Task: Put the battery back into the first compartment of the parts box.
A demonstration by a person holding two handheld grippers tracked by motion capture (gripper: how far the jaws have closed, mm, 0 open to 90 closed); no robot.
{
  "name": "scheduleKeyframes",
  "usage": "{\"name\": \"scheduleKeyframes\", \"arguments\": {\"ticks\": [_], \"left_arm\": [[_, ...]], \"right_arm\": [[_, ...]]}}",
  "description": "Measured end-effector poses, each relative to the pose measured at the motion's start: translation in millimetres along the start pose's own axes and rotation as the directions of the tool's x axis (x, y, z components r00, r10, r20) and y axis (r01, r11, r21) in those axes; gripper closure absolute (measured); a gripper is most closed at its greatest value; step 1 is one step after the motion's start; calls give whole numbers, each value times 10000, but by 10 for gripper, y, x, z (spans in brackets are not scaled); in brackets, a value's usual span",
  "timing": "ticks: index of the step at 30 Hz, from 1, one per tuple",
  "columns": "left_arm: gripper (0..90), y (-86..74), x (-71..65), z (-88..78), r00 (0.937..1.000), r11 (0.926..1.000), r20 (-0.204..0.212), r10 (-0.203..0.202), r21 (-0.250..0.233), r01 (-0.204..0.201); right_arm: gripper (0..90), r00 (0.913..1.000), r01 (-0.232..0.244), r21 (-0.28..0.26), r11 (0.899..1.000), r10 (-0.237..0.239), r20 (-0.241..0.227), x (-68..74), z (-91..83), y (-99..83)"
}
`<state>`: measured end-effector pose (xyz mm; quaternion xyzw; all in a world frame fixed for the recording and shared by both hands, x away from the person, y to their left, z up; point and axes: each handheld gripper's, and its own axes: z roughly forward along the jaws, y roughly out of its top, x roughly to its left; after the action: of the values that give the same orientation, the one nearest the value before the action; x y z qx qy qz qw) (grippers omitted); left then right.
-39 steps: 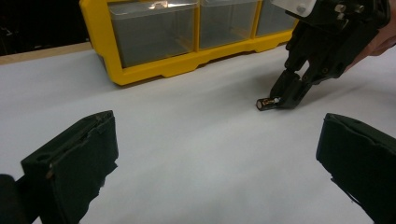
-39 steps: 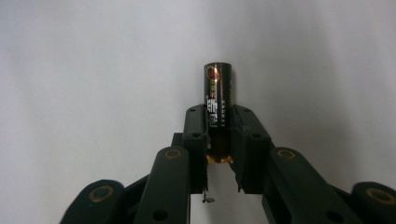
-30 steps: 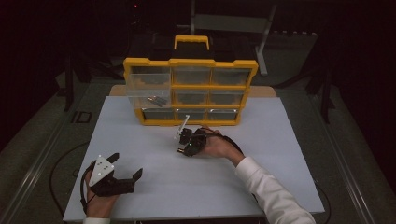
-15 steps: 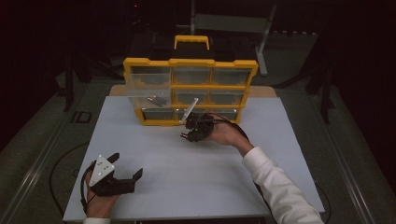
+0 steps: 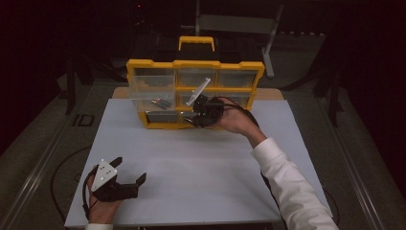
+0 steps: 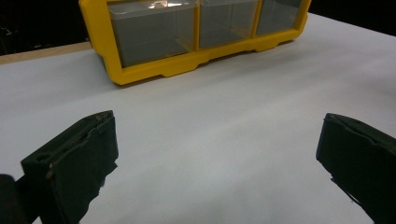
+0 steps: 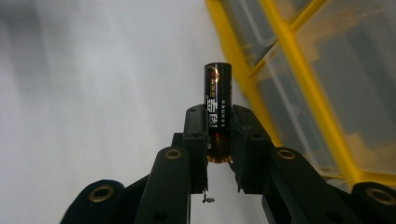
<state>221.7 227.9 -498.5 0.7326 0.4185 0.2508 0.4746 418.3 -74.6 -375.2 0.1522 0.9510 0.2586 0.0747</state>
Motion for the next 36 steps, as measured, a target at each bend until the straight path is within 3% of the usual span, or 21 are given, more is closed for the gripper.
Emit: {"name": "scheduleKeyframes", "arguments": {"ticks": [16,24,36], "left_arm": [[0,-1,7,3,10000,10000,-14,9,-16,-9],[0,1,5,9,10000,10000,-2,4,-9,-4],[0,0,5,11,10000,10000,20,-20,-23,20]], "right_arm": [[767,9982,-458,-1103,9928,498,342,-217,-471,193],[767,9970,-481,-1461,9881,564,531,-256,-618,311],[767,9936,-871,-2367,9677,1017,501,-326,-830,478]]}}
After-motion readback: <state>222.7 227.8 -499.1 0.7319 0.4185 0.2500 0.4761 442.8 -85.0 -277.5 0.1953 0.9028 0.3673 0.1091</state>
